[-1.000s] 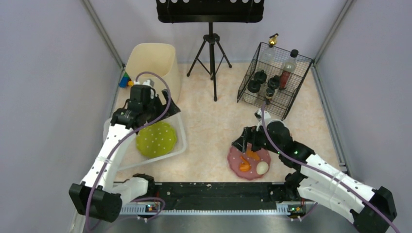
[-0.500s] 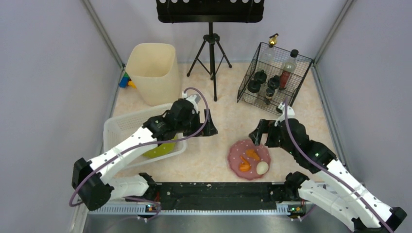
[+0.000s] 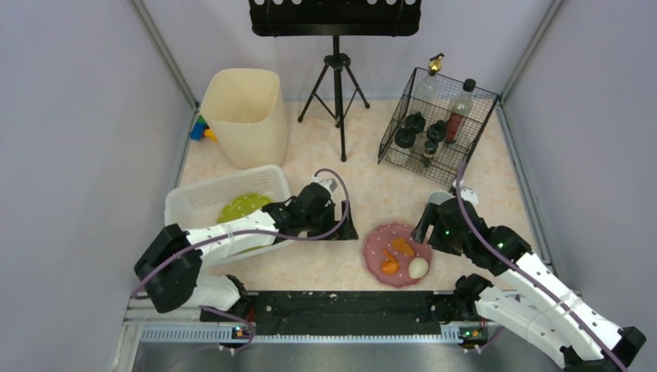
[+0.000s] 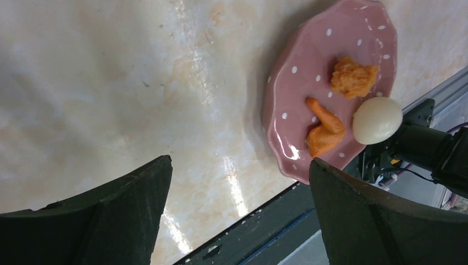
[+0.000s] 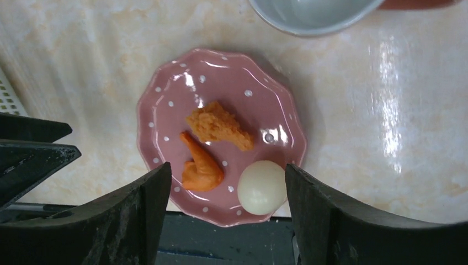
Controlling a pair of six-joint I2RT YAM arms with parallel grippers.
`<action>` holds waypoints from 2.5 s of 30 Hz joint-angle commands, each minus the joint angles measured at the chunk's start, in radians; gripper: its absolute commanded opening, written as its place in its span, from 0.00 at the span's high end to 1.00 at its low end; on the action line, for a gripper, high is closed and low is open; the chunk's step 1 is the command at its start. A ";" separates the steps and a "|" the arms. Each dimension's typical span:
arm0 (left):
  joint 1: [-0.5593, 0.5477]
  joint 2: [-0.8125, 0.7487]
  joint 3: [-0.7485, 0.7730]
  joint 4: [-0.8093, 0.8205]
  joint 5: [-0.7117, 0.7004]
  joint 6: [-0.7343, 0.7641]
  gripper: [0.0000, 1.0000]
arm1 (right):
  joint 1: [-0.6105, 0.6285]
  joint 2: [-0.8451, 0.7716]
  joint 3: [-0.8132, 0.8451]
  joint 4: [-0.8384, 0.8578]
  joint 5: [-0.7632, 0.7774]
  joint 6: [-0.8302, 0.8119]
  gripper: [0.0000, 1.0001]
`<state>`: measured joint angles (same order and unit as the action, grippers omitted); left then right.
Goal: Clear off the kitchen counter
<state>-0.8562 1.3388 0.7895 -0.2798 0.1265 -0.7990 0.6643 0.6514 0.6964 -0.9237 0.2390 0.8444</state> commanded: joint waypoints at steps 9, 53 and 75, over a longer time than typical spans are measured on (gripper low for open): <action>-0.017 0.111 -0.089 0.309 0.165 -0.027 0.03 | -0.009 0.097 -0.059 -0.128 0.080 0.215 0.40; 0.170 0.174 -0.171 0.305 0.210 -0.023 0.04 | -0.009 0.191 -0.345 0.325 0.043 0.352 1.00; 0.534 0.014 -0.379 0.178 0.241 0.080 0.04 | -0.007 0.535 -0.242 0.679 -0.033 0.228 1.00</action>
<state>-0.4137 1.3876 0.4873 0.1196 0.4786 -0.8200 0.6628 1.1240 0.4438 -0.3115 0.2302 1.1019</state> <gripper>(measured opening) 0.957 0.024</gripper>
